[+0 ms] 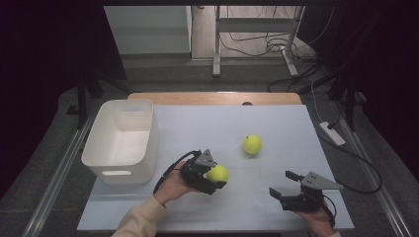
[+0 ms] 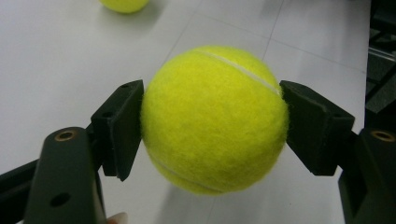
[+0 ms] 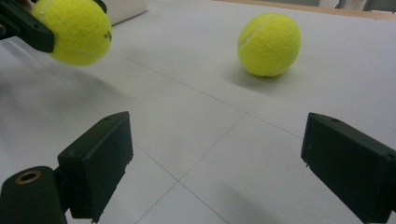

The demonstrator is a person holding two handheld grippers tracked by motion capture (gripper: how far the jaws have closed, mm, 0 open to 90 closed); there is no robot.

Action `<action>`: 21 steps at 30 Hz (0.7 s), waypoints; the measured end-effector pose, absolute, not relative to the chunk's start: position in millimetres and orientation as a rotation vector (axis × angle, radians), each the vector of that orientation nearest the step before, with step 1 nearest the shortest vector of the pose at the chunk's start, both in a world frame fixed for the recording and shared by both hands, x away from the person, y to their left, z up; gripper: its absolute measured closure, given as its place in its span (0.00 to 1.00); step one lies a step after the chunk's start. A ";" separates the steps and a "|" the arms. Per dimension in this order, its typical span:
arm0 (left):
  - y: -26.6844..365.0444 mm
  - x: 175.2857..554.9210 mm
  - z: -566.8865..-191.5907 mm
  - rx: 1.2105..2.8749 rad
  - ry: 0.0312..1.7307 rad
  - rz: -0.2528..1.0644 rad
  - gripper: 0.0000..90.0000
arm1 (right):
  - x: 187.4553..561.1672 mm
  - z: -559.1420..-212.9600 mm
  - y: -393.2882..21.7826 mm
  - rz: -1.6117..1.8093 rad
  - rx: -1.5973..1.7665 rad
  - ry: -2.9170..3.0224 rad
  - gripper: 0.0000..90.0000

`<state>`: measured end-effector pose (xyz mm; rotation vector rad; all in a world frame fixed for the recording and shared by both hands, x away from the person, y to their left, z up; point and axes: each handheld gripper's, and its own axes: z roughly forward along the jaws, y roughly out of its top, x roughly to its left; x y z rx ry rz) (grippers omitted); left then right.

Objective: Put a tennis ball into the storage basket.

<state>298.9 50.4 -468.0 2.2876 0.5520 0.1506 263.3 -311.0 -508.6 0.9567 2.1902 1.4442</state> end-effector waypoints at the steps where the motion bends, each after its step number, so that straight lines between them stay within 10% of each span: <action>1: 53.1 298.6 -465.7 2.280 0.554 0.156 0.30 | 263.2 -508.6 -311.0 1.444 0.956 2.190 0.10; 21: 93.0 294.1 -433.8 2.092 0.619 0.259 0.30 | 263.2 -508.3 -310.9 1.442 0.951 2.189 0.10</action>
